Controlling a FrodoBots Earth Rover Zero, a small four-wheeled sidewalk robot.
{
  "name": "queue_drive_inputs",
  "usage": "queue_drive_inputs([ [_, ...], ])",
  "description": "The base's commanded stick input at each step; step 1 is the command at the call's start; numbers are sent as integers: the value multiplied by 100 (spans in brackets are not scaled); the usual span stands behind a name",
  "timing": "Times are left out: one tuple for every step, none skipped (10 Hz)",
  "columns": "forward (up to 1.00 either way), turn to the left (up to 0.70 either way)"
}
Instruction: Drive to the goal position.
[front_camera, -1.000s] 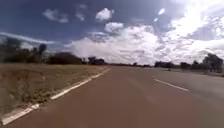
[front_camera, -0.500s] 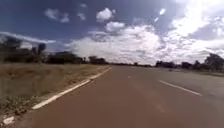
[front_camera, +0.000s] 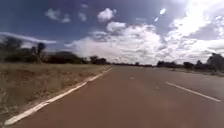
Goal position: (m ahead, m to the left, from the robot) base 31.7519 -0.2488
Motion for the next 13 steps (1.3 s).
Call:
queue_drive_inputs([
  [100,0],
  [100,0],
  [100,0],
  [100,0],
  [100,0],
  [100,-2],
  [100,-7],
  [100,-13],
  [100,-24],
  [100,-16],
  [100,-8],
  [100,0],
  [100,0],
])
